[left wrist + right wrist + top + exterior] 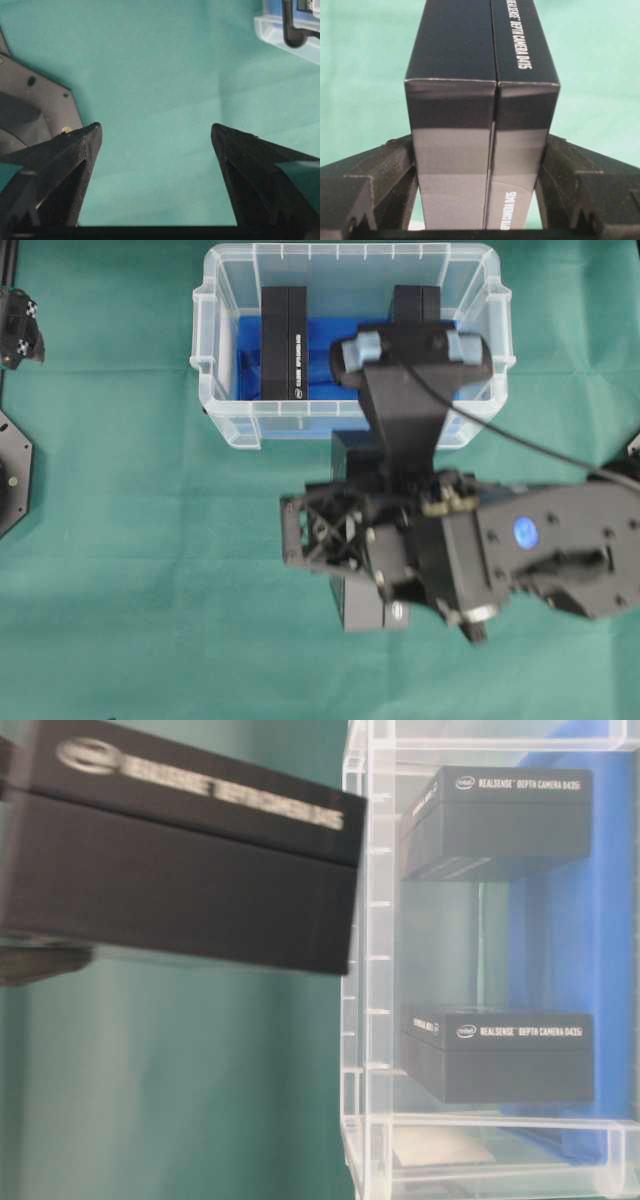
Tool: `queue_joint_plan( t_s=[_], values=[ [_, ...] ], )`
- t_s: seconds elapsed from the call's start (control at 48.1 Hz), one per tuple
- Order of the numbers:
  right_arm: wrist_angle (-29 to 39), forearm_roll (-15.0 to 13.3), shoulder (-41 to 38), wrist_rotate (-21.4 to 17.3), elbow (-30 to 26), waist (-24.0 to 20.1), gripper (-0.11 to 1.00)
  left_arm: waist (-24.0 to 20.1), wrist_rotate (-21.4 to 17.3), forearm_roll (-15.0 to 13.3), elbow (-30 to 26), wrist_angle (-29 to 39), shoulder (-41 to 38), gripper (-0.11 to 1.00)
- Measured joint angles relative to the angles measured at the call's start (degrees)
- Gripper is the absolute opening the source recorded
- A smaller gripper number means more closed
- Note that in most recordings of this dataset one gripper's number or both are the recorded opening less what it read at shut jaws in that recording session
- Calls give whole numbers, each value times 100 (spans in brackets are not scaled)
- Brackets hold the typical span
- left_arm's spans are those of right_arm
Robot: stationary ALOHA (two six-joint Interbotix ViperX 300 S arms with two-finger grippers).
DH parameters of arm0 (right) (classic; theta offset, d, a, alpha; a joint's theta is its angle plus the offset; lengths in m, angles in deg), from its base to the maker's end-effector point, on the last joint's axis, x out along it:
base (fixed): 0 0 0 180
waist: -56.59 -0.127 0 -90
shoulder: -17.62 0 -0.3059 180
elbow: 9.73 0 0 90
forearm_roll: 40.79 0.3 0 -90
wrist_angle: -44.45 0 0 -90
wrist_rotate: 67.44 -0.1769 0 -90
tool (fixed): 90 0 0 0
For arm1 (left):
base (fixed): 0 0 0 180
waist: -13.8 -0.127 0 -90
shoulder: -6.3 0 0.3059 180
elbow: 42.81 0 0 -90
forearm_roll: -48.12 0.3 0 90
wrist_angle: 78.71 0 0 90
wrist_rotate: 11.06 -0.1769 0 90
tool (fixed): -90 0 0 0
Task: Take out the box from the case.
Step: 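Carry the held box out of the bin toward the table front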
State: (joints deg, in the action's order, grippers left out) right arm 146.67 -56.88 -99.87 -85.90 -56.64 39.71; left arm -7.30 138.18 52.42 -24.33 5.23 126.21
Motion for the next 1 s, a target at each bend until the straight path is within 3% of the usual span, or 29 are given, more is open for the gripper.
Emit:
queue_joint_plan(
  t_s=[0.312, 0.998],
  values=[
    [211, 0, -299, -18, -404, -114, 67, 0, 9, 0, 0, 0, 0, 90],
    [378, 18, -325, -18, -413, -114, 67, 0, 0, 9, 0, 0, 0, 90]
  ],
)
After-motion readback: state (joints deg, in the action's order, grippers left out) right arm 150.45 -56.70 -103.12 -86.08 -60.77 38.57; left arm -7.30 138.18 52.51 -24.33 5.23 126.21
